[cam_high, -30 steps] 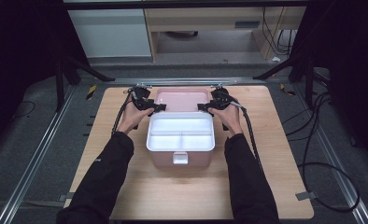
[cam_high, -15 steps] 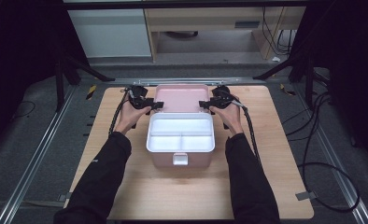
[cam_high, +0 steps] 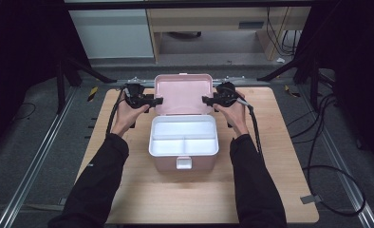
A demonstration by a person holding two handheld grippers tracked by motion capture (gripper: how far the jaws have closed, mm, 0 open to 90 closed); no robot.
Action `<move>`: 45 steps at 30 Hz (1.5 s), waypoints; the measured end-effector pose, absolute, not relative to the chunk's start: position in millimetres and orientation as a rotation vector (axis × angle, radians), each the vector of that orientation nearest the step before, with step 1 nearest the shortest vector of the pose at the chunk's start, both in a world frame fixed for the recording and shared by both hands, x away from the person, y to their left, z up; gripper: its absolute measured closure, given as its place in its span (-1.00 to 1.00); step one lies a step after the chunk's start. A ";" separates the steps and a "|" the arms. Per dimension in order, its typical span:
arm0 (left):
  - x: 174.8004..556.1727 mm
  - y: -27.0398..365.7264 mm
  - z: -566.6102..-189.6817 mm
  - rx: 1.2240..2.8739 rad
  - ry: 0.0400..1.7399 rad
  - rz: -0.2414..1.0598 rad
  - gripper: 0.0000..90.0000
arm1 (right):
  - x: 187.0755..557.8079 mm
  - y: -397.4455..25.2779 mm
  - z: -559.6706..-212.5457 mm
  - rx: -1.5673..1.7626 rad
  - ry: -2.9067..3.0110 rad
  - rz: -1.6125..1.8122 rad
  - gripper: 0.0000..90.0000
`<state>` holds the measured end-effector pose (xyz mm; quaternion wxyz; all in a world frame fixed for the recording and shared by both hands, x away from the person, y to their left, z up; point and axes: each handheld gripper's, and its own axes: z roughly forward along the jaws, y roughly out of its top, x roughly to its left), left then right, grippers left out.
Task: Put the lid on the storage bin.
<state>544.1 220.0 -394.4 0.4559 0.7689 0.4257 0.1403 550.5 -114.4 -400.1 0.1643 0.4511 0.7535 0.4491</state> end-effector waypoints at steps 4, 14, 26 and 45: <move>538.3 219.0 -386.4 1.907 1.029 0.367 0.11 | 544.9 -115.8 -391.6 1.270 2.133 1.288 0.04; 525.0 210.8 -365.3 1.978 0.988 0.419 0.24 | 529.9 -123.0 -370.8 1.237 2.106 1.284 0.10; 504.1 209.5 -352.5 1.983 0.944 0.444 0.40 | 506.3 -125.2 -349.3 1.177 2.115 1.209 0.13; 470.5 207.1 -340.0 2.045 0.867 0.497 0.56 | 466.1 -129.2 -331.9 1.115 2.123 1.132 0.28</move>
